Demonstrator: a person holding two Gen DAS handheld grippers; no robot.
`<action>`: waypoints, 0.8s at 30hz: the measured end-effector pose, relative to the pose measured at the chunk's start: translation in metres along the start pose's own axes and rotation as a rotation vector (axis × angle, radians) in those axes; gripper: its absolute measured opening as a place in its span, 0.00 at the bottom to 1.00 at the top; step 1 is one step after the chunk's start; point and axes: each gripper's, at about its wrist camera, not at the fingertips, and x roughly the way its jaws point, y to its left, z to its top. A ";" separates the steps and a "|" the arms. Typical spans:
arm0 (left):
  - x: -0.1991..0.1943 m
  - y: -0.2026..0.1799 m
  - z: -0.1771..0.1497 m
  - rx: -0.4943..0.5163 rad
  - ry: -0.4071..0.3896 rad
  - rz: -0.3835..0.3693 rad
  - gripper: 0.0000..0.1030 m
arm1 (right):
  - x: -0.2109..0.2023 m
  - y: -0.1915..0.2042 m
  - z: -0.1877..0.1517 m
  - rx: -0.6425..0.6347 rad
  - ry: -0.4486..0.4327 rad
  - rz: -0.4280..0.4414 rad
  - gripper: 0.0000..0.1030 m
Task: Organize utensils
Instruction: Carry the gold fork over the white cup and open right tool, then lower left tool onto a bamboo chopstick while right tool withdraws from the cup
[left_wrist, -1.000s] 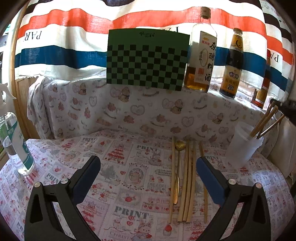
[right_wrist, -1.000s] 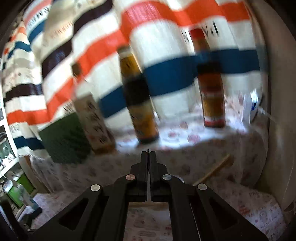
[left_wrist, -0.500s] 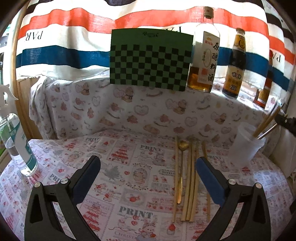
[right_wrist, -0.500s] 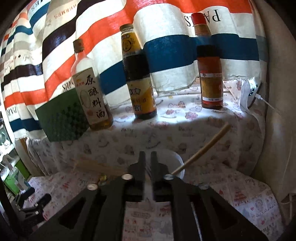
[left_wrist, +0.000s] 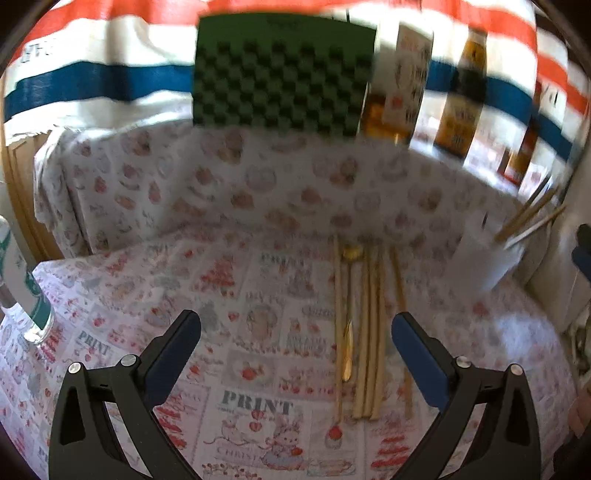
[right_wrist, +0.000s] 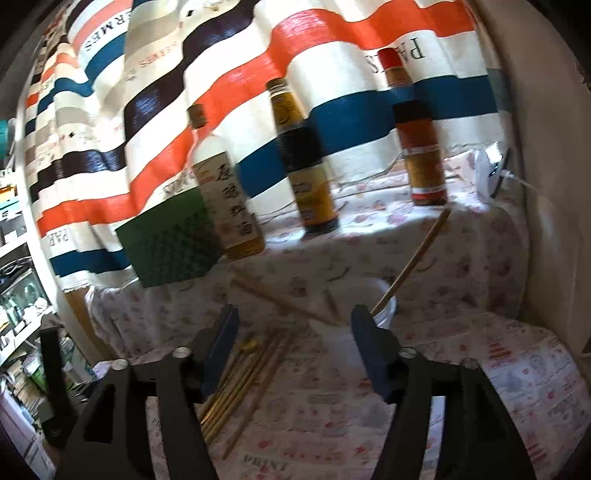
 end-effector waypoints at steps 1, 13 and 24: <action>0.005 -0.002 -0.001 0.011 0.030 0.010 1.00 | 0.004 0.003 -0.006 -0.020 0.024 -0.008 0.66; 0.012 -0.012 -0.009 0.023 0.082 -0.052 0.65 | 0.037 -0.047 -0.019 0.141 0.179 -0.002 0.68; 0.021 -0.041 -0.021 0.096 0.217 -0.237 0.15 | 0.045 -0.041 -0.024 0.113 0.219 -0.012 0.70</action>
